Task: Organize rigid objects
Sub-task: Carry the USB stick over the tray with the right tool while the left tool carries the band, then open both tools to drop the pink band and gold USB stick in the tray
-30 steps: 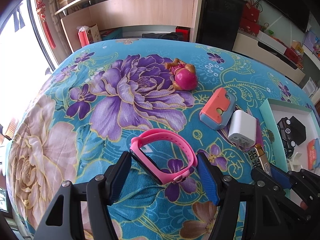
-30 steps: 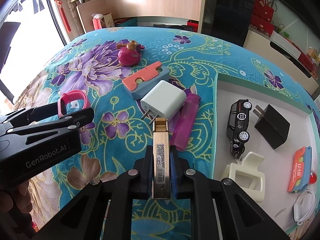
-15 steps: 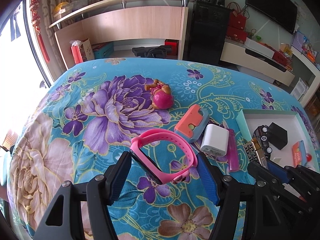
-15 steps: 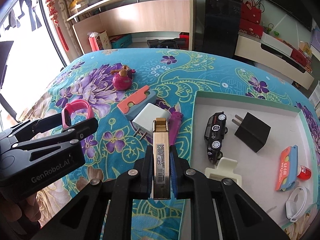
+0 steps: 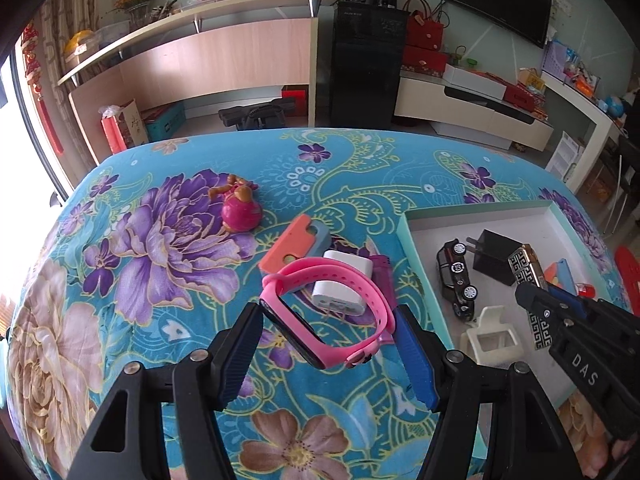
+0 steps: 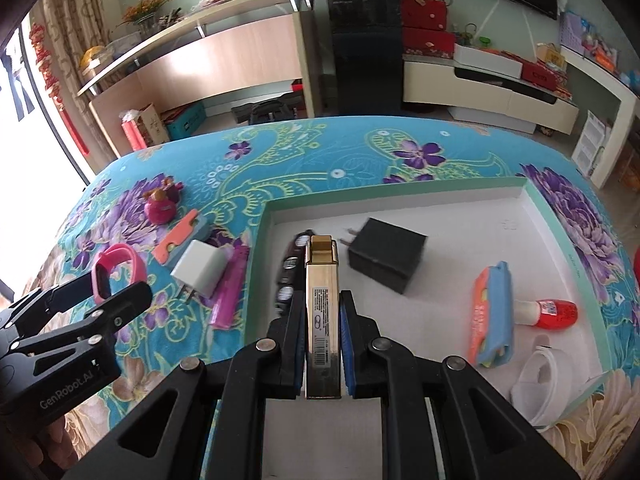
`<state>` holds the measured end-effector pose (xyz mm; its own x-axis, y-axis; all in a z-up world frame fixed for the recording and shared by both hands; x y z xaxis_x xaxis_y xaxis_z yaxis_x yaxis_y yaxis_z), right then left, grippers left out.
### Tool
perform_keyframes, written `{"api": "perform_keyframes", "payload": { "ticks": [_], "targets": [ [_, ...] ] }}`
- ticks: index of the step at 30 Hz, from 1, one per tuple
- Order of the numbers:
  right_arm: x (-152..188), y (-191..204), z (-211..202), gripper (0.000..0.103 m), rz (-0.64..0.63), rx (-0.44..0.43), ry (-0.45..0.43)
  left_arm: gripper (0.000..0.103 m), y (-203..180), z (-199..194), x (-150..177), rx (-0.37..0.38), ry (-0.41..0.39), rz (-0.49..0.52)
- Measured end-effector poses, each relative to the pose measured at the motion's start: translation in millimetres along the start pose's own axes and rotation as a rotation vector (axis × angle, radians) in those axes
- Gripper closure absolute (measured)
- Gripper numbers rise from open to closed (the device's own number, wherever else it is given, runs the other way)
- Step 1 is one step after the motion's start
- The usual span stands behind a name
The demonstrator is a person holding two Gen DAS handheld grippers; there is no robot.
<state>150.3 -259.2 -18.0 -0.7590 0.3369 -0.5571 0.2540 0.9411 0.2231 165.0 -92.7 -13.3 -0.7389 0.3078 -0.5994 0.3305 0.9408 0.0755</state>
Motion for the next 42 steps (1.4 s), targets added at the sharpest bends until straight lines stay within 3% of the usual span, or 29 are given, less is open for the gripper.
{"api": "perform_keyframes", "payload": {
  "ticks": [8, 21, 27, 38, 41, 42],
  "targets": [
    [-6, -54, -3, 0.087, 0.107, 0.078, -0.008, 0.034, -53, 3, -9, 0.076, -0.013, 0.097],
    [-9, -75, -15, 0.087, 0.148, 0.107, -0.012, 0.033, -119, 7, -17, 0.17, -0.026, 0.213],
    [-8, -76, -13, 0.087, 0.151, 0.105, 0.002, 0.033, -130, 15, -16, 0.2, -0.013, 0.22],
    [-9, -73, -15, 0.087, 0.148, 0.095, -0.004, 0.032, -130, 22, -14, 0.187, 0.006, 0.221],
    [-9, -72, -15, 0.087, 0.147, 0.099, -0.007, 0.029, -129, 22, -14, 0.188, 0.007, 0.218],
    [-9, -72, -15, 0.086, 0.147, 0.103, -0.008, 0.024, -129, 21, -14, 0.189, 0.005, 0.216]
  ]
}}
Point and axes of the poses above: each gripper's, at about its wrist camera, not at the fingertips, and z roughly the way its jaws point, y to its left, x to its underside, the point moved 8 cm from there along z, roughly the way its jaws point, and after that the axes turned 12 degrees about z, right-handed, at the moved point
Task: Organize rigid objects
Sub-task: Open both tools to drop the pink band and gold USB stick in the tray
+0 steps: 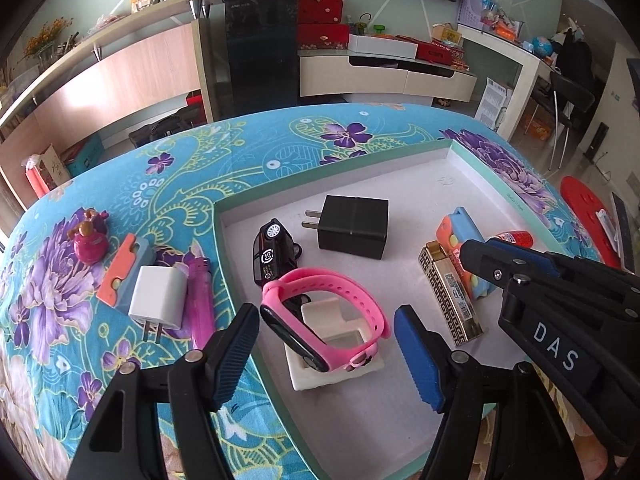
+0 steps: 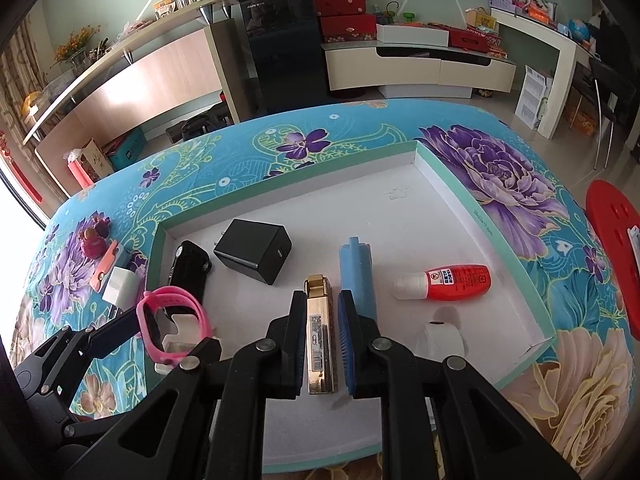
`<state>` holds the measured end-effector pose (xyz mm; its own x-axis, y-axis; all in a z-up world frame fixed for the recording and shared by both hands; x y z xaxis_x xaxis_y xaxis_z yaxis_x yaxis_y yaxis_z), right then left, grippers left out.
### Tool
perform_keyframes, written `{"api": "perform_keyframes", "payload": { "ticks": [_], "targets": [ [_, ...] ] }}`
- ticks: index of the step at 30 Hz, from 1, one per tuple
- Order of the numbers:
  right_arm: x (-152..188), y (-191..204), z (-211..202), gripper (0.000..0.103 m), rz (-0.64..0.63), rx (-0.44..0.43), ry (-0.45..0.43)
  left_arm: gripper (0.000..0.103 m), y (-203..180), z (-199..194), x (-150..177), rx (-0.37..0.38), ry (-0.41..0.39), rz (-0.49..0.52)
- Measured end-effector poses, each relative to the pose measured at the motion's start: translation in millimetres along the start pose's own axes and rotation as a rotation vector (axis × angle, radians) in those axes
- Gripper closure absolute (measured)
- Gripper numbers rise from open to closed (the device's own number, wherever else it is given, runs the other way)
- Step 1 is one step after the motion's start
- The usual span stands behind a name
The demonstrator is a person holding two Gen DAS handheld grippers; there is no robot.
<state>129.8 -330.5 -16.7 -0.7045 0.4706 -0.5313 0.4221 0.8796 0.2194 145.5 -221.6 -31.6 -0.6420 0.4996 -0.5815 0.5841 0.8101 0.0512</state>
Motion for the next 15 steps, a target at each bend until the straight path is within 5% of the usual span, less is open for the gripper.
{"api": "perform_keyframes", "payload": {
  "ticks": [5, 11, 13, 15],
  "targets": [
    [-2, -1, -1, 0.071, 0.019, 0.002, -0.01, 0.021, 2, -2, 0, -0.008, -0.002, -0.004],
    [-8, -6, -5, 0.052, 0.046, 0.01, -0.037, 0.005, 12, -8, -1, -0.028, -0.019, -0.017],
    [-10, -8, -7, 0.036, 0.056, 0.015, -0.05, 0.0, 20, -12, -1, -0.048, -0.032, -0.03],
    [-12, -11, -9, 0.032, 0.067, 0.018, -0.061, 0.0, 31, -16, 1, -0.07, -0.034, -0.053]
  ]
}}
Point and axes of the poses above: each gripper's, at about its wrist camera, not at the fingertips, and z roughly the way its jaws point, y to its left, x to its underside, the point moved 8 cm from there along z, roughly the way its jaws point, and after that the axes turned 12 degrees about z, right-handed, at the moved point
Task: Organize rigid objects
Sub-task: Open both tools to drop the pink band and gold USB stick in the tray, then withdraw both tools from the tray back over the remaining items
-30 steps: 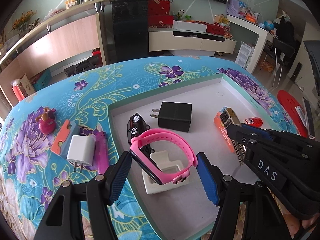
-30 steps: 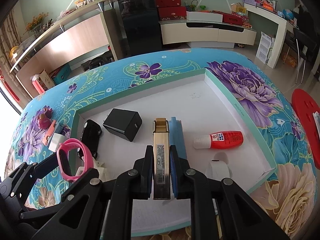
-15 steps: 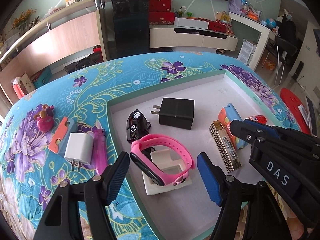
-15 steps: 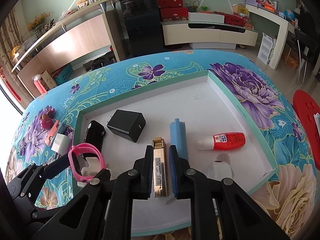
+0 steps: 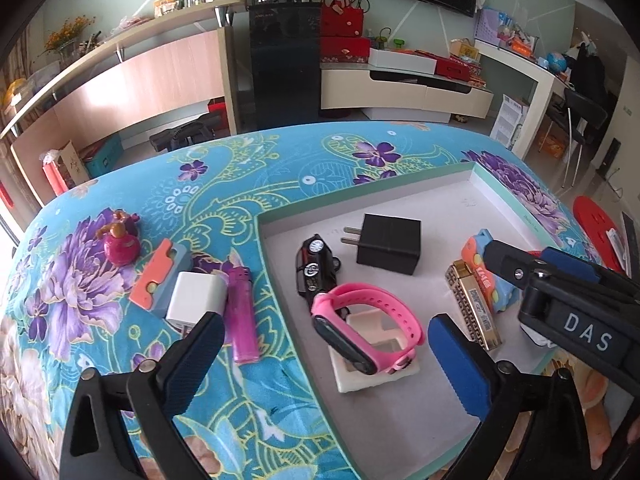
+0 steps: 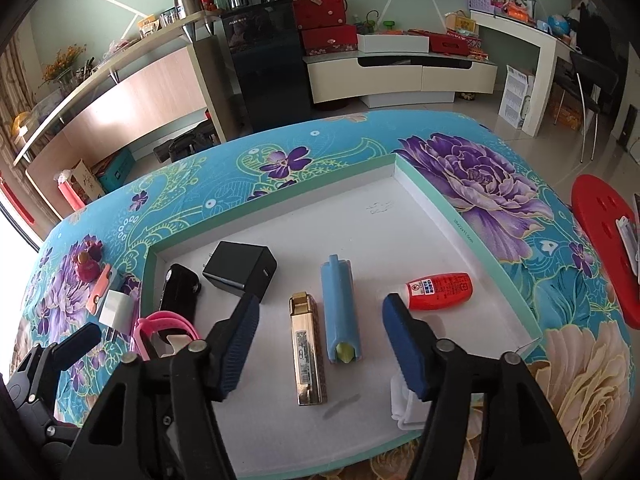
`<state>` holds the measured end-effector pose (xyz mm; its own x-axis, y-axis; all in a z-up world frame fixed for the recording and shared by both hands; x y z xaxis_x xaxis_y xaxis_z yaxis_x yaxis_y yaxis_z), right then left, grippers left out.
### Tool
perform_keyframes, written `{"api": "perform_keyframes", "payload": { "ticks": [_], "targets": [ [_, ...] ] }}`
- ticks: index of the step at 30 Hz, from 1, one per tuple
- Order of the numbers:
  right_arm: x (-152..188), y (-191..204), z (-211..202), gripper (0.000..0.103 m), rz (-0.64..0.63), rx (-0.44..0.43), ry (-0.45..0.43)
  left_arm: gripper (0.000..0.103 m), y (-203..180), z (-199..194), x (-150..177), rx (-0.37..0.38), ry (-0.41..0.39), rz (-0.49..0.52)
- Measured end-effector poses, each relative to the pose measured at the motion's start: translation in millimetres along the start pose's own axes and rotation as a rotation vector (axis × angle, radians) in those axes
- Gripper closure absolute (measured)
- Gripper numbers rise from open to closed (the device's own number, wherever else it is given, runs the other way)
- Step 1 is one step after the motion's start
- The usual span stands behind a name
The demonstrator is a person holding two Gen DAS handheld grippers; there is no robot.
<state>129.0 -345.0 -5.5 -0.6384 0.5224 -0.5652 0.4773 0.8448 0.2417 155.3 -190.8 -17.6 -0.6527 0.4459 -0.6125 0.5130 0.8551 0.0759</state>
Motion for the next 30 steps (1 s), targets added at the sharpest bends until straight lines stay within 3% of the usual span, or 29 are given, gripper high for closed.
{"api": "perform_keyframes", "payload": {
  "ticks": [6, 11, 16, 21, 30],
  "targets": [
    [-1, -3, 3, 0.028, 0.01, 0.029, -0.001, 0.0, 48, -15, 6, -0.093, -0.023, -0.092],
    [0, 9, 2, 0.028, -0.007, 0.021, -0.007, 0.0, 105, -29, 23, -0.217, -0.018, -0.219],
    [7, 54, -8, 0.028, -0.095, -0.05, -0.042, 0.0, 160, -41, 51, -0.318, 0.007, -0.379],
    [23, 107, -9, 0.028, -0.189, -0.139, -0.033, 0.0, 197, -52, 75, -0.386, 0.032, -0.469],
    [57, 177, 4, 0.028, -0.319, -0.244, 0.018, 0.0, 236, -64, 99, -0.418, 0.047, -0.559]
  ]
}}
Point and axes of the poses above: each gripper's, at about its wrist camera, not at the fingertips, and z roughly the way its jaws point, y to its left, x to its underside, the point moved 8 cm from there along z, roughly the way its jaws point, and after that the axes turned 12 degrees about z, right-handed, at the moved point
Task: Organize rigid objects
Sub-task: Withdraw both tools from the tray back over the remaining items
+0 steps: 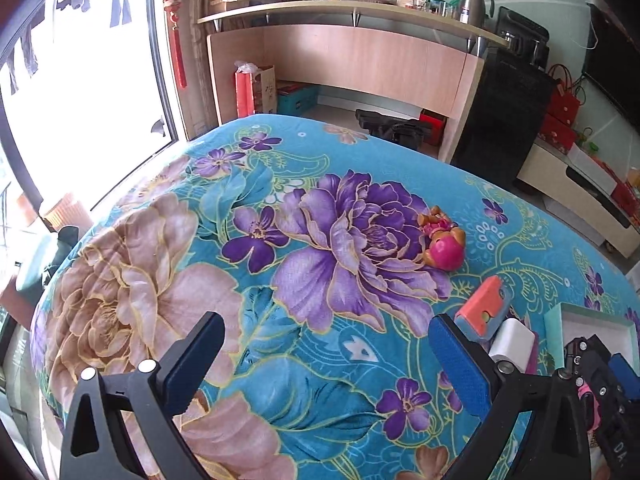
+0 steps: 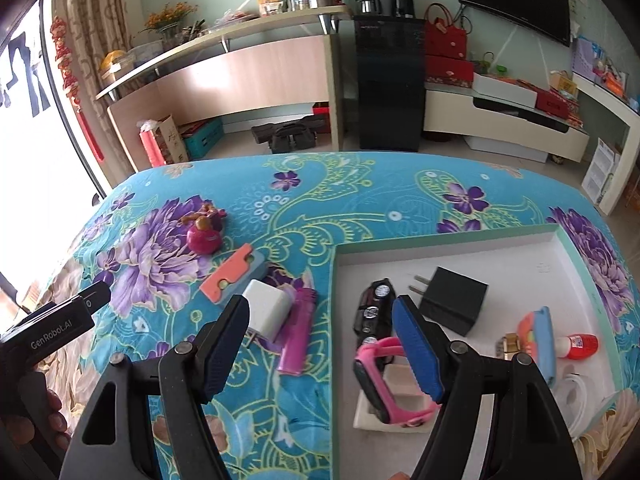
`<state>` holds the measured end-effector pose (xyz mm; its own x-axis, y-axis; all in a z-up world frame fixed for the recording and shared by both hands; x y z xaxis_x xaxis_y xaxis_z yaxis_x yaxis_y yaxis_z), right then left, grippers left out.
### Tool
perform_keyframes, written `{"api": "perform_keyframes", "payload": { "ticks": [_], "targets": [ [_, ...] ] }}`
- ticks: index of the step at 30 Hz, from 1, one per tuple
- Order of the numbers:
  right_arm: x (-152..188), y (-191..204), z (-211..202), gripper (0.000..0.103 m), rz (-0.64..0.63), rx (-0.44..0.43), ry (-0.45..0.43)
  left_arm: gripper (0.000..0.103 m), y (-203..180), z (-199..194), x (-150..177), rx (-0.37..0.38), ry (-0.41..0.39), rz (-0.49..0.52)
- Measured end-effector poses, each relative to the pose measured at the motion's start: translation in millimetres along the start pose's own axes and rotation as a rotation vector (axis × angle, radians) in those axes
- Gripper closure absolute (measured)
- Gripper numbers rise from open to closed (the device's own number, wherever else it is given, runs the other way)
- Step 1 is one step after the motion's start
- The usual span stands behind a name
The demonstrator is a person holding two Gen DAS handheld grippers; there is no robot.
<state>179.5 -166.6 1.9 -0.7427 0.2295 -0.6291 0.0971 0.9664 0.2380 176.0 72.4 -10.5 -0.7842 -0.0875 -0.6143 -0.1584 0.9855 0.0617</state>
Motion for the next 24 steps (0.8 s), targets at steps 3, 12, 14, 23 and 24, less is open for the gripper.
{"api": "perform_keyframes", "payload": {
  "ticks": [3, 12, 14, 23, 24],
  "targets": [
    [4, 17, 11, 0.028, -0.019, -0.026, 0.021, 0.0, 3, 5, -2, 0.018, 0.011, -0.005],
    [19, 44, 48, 0.033, -0.076, -0.035, 0.093, 0.0, -13, 38, -15, 0.042, 0.098, 0.038],
    [21, 41, 52, 0.034, -0.078, -0.022, 0.1, 0.0, -17, 46, -21, 0.044, 0.111, 0.039],
    [6, 18, 34, 0.035, 0.0, -0.03, 0.041, 0.0, -29, 71, -14, 0.152, 0.126, 0.027],
    [4, 16, 31, 0.035, 0.001, -0.027, 0.032, 0.0, -28, 73, -14, 0.163, 0.126, 0.02]
  ]
}}
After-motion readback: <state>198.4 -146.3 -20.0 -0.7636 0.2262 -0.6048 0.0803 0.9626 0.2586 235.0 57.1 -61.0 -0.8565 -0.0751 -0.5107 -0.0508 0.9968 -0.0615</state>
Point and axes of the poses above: each gripper's, at about its wrist camera, not at the fingertips, and z roughly the way its jaws point, y to its left, x to its underside, the point moved 8 cm from there along z, roughly the way its jaws point, and after that the axes turned 12 degrees about z, right-handed, at the moved point
